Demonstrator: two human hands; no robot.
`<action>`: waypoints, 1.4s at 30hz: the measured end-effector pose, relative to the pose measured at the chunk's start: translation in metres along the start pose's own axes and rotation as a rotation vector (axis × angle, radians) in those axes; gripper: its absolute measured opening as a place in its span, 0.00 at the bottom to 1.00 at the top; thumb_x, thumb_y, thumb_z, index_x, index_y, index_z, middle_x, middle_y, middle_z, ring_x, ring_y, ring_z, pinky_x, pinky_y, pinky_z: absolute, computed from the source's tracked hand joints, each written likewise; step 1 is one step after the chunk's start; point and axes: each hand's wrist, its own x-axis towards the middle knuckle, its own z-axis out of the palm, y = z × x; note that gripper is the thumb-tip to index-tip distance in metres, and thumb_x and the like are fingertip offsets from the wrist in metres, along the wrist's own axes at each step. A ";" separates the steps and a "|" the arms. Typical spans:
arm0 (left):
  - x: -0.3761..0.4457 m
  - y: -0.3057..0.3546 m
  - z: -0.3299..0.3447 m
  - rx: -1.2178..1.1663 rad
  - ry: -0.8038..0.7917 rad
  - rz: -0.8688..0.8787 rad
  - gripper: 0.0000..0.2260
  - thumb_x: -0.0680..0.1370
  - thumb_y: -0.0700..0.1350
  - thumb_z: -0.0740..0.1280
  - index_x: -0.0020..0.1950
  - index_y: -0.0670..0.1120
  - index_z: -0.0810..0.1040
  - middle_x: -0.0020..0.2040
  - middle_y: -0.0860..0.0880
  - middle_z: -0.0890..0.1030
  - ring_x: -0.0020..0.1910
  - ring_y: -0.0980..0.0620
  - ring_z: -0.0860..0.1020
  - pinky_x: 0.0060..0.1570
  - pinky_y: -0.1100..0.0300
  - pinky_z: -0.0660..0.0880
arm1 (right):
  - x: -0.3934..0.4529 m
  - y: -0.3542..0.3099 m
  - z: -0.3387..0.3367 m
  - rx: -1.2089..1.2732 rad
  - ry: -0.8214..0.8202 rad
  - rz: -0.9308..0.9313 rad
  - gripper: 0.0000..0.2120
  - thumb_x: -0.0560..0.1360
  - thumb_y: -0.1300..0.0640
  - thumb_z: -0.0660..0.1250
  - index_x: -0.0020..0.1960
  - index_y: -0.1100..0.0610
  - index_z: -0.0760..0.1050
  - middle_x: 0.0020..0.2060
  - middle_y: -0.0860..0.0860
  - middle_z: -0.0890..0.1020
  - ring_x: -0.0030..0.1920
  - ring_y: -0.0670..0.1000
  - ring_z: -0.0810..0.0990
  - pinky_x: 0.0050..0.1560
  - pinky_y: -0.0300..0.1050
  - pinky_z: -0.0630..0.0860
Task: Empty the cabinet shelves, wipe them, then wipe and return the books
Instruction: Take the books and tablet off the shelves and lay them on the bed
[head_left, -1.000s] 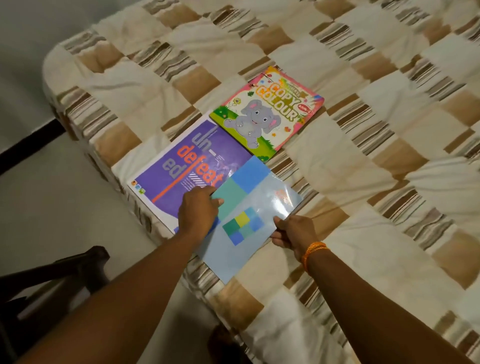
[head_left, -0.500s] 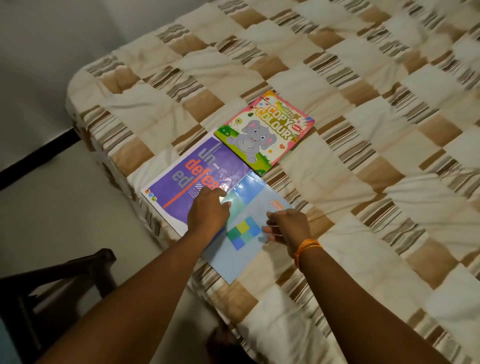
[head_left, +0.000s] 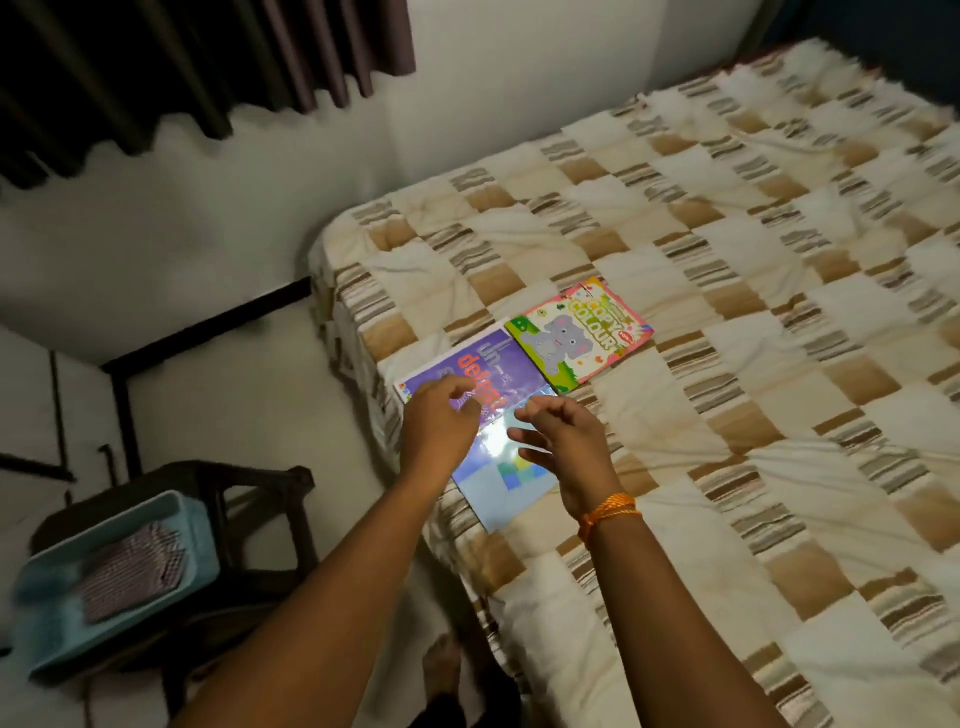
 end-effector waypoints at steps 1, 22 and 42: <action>-0.007 0.003 -0.009 0.003 0.012 -0.004 0.05 0.78 0.44 0.72 0.53 0.50 0.83 0.53 0.49 0.83 0.49 0.51 0.81 0.54 0.55 0.77 | -0.008 -0.005 0.005 0.013 -0.008 -0.015 0.08 0.78 0.59 0.71 0.55 0.60 0.79 0.52 0.60 0.85 0.48 0.59 0.86 0.48 0.51 0.80; -0.202 0.000 -0.319 -0.141 0.800 -0.139 0.07 0.80 0.48 0.70 0.57 0.51 0.83 0.50 0.55 0.81 0.44 0.60 0.77 0.48 0.61 0.74 | -0.173 -0.092 0.224 -0.194 -0.645 -0.257 0.05 0.80 0.60 0.67 0.55 0.57 0.77 0.47 0.55 0.85 0.41 0.52 0.85 0.39 0.43 0.74; -0.449 -0.066 -0.633 0.122 1.337 -0.136 0.09 0.80 0.47 0.69 0.59 0.50 0.83 0.51 0.56 0.81 0.46 0.59 0.77 0.45 0.73 0.72 | -0.477 -0.066 0.529 -0.344 -1.309 -0.689 0.03 0.78 0.60 0.69 0.51 0.56 0.79 0.48 0.56 0.85 0.49 0.55 0.86 0.46 0.49 0.78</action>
